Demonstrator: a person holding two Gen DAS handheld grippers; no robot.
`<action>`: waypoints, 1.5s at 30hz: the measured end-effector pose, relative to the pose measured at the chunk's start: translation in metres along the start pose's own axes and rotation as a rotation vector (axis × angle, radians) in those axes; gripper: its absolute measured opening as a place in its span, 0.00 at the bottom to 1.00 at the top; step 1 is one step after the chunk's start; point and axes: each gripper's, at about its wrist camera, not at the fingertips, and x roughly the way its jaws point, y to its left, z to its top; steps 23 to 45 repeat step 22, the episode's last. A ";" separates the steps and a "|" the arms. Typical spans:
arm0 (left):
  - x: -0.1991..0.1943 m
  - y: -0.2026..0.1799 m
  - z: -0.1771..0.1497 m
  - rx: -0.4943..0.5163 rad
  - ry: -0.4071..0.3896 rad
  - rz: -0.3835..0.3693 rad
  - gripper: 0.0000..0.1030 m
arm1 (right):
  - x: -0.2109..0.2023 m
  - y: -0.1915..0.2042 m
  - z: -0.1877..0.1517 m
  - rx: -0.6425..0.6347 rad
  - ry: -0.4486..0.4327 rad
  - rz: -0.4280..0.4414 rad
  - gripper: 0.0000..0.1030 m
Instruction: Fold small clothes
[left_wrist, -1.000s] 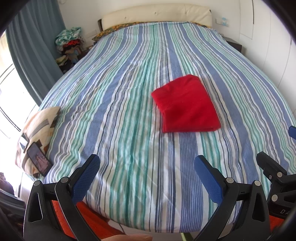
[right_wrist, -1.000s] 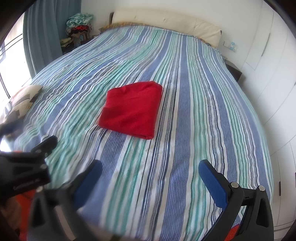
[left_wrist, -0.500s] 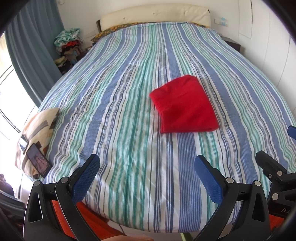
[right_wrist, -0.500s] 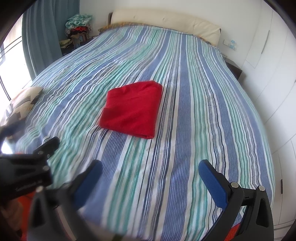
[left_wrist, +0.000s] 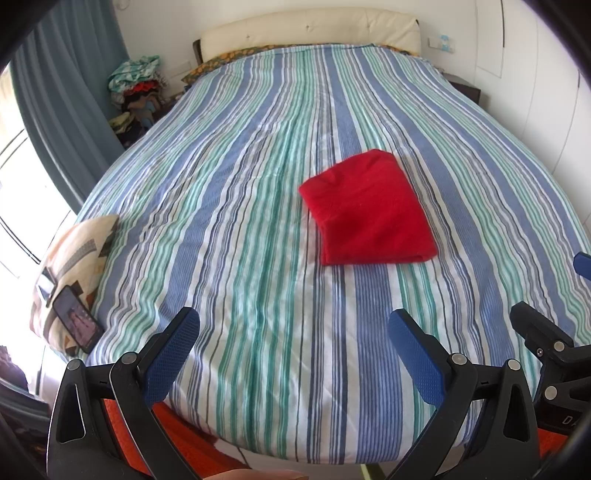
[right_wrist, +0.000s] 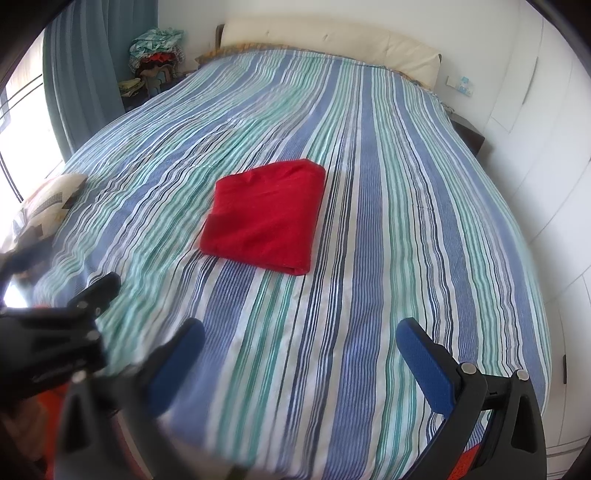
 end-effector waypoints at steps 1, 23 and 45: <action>0.000 0.000 0.000 -0.001 0.000 0.000 0.99 | 0.000 0.000 0.000 0.000 0.000 0.000 0.99; -0.007 0.000 -0.001 0.010 -0.050 -0.002 0.99 | 0.002 -0.003 -0.001 0.006 0.004 -0.004 0.99; -0.007 0.000 -0.001 0.010 -0.050 -0.002 0.99 | 0.002 -0.003 -0.001 0.006 0.004 -0.004 0.99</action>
